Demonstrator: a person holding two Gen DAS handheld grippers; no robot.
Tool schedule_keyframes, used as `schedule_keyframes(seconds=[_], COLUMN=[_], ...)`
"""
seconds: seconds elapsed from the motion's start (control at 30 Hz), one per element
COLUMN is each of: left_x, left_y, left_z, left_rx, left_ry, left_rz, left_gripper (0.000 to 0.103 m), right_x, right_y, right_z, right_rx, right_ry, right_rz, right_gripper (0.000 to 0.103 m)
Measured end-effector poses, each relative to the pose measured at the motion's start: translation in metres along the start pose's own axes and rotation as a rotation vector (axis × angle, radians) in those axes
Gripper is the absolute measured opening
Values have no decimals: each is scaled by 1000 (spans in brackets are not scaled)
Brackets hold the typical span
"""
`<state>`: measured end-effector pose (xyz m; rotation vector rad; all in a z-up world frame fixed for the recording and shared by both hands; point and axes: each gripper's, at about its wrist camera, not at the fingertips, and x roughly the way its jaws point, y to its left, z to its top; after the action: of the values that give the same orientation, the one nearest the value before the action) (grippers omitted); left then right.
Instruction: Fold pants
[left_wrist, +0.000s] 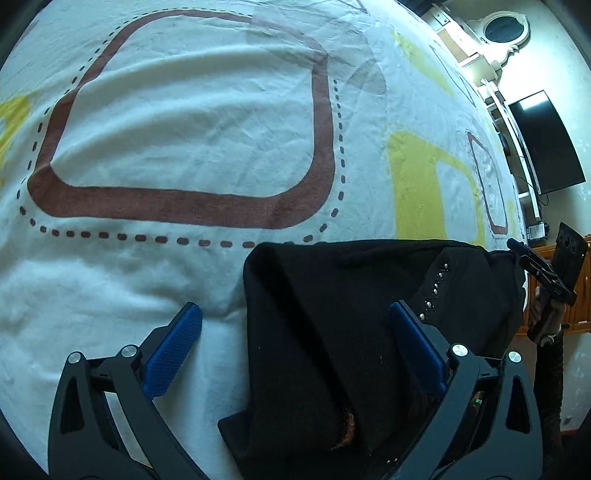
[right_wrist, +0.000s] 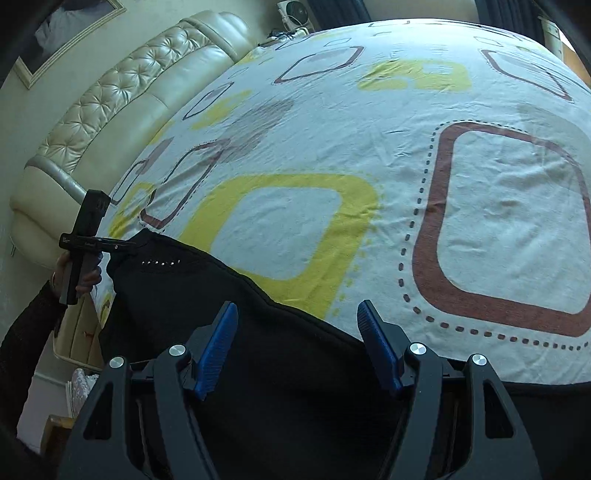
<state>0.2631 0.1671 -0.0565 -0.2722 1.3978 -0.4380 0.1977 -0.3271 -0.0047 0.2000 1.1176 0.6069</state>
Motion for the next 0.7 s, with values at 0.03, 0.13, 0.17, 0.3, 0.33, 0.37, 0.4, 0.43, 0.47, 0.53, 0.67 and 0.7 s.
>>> schedule_keyframes(seconds=[0.03, 0.13, 0.17, 0.3, 0.33, 0.37, 0.4, 0.43, 0.47, 0.53, 0.67, 0.7], left_x=[-2, -5, -5, 0, 0, -1, -1, -1, 0, 4, 10, 9], left_y=[2, 14, 17, 15, 10, 4, -4, -11, -18, -25, -27, -26], left_z=[2, 7, 9, 14, 14, 15, 15, 15, 15, 14, 19, 21], left_rx=[-6, -57, -71, -67, -43, -15, 17, 48, 79, 129, 144, 145], left_ry=[-6, -16, -15, -8, -9, -13, -20, -24, -25, -9, 4, -6], left_rz=[-30, -160, -193, -202, -197, -193, -188, -175, -146, -98, -46, -32], left_gripper=[101, 101, 101, 101, 101, 101, 101, 101, 101, 101, 90, 77], right_x=[2, 6, 10, 24, 28, 29, 33, 36, 37, 39, 33, 32], right_y=[-2, -16, -21, -29, -27, -28, -27, -26, -25, -25, -20, -17], right_z=[1, 4, 6, 7, 7, 6, 7, 6, 5, 4, 1, 0], right_rx=[2, 45, 72, 72, 55, 46, 41, 29, 14, -8, -32, -47], right_ry=[7, 40, 62, 145, 163, 180, 202, 225, 244, 273, 304, 315], right_rz=[3, 62, 97, 114, 109, 110, 114, 107, 101, 92, 131, 130], right_gripper=[67, 72, 73, 73, 73, 73, 73, 73, 73, 73, 59, 50])
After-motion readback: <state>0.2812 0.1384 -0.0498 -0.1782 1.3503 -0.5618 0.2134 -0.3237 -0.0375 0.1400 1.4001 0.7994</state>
